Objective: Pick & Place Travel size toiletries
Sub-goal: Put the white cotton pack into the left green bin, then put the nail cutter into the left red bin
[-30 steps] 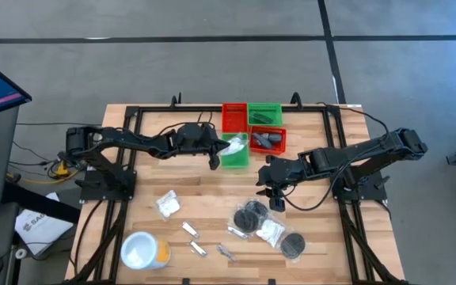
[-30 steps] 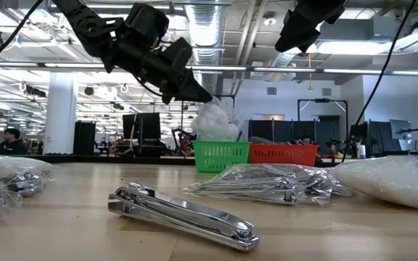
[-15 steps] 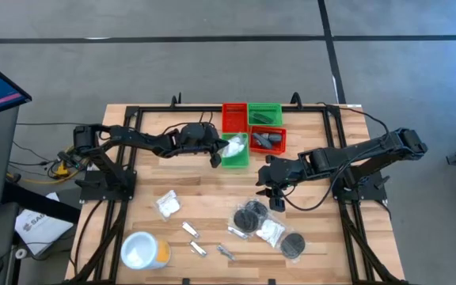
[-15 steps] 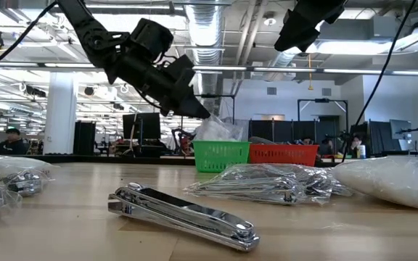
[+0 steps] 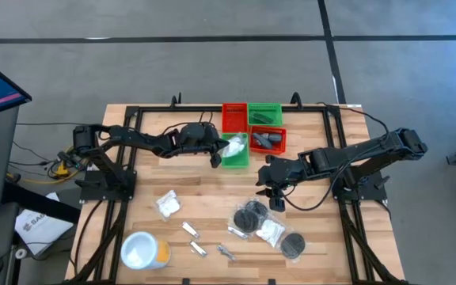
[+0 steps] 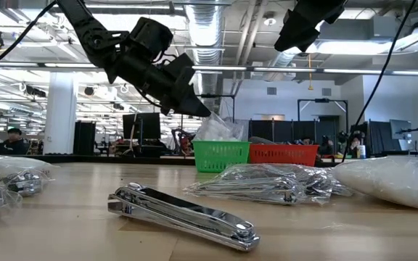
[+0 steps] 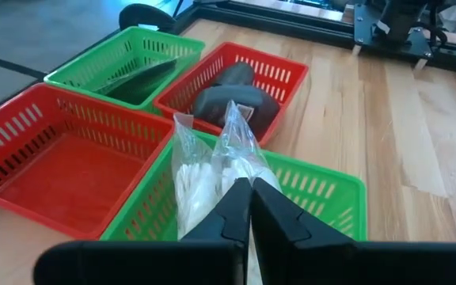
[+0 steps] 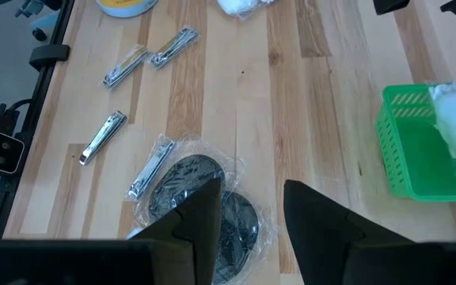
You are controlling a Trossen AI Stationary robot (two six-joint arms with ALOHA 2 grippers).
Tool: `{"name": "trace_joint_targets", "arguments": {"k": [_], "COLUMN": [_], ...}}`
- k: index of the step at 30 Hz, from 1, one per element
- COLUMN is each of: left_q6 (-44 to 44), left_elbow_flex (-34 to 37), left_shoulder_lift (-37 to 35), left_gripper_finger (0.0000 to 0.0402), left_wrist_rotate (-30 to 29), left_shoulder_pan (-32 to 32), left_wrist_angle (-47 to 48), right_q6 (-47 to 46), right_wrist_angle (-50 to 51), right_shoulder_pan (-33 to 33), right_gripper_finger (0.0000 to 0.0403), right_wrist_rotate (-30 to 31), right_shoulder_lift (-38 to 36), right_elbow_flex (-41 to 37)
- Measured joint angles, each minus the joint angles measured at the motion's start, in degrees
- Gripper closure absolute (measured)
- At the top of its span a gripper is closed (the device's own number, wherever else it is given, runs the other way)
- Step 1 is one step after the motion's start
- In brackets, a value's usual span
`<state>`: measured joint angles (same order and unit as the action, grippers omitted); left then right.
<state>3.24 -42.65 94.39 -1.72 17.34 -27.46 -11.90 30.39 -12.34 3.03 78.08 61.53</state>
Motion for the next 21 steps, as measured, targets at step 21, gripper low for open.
{"name": "trace_joint_targets", "arguments": {"k": [21], "left_q6": [0.03], "left_elbow_flex": [0.00], "left_shoulder_lift": [-1.11], "left_gripper_finger": [0.0246], "left_wrist_rotate": [-6.49], "left_shoulder_pan": [1.05], "left_wrist_angle": [0.41], "right_q6": [0.02], "right_wrist_angle": [0.01], "right_shoulder_pan": [0.00], "right_gripper_finger": [0.0274], "right_wrist_rotate": [0.00], "right_shoulder_lift": [0.00], "right_elbow_flex": [0.01]}}
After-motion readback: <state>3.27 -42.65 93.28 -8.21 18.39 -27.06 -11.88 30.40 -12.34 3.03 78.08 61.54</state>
